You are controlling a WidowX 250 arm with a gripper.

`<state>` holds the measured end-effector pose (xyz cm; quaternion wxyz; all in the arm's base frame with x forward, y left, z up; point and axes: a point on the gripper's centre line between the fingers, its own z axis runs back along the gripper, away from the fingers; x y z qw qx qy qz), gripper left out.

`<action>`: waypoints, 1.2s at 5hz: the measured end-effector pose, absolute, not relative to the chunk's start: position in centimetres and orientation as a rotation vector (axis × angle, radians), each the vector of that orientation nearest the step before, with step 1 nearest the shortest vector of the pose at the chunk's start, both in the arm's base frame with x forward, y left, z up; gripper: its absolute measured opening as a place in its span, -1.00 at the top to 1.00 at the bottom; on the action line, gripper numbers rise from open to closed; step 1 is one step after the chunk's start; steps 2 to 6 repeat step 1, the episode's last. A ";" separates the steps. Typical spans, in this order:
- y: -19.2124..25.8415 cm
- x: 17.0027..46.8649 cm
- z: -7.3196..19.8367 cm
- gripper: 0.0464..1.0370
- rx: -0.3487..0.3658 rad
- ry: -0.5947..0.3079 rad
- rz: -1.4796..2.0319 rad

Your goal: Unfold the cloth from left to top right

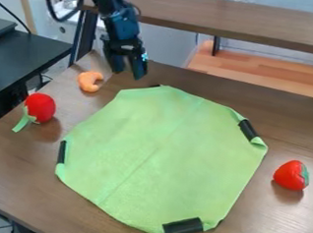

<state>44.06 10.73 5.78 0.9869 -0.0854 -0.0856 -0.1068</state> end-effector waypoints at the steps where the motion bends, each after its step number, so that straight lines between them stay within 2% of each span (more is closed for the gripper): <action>1: 9.1 40.8 9.0 -0.92 -0.191 -0.175 -0.151; 6: 9.1 40.8 9.0 -0.92 -0.191 -0.175 -0.151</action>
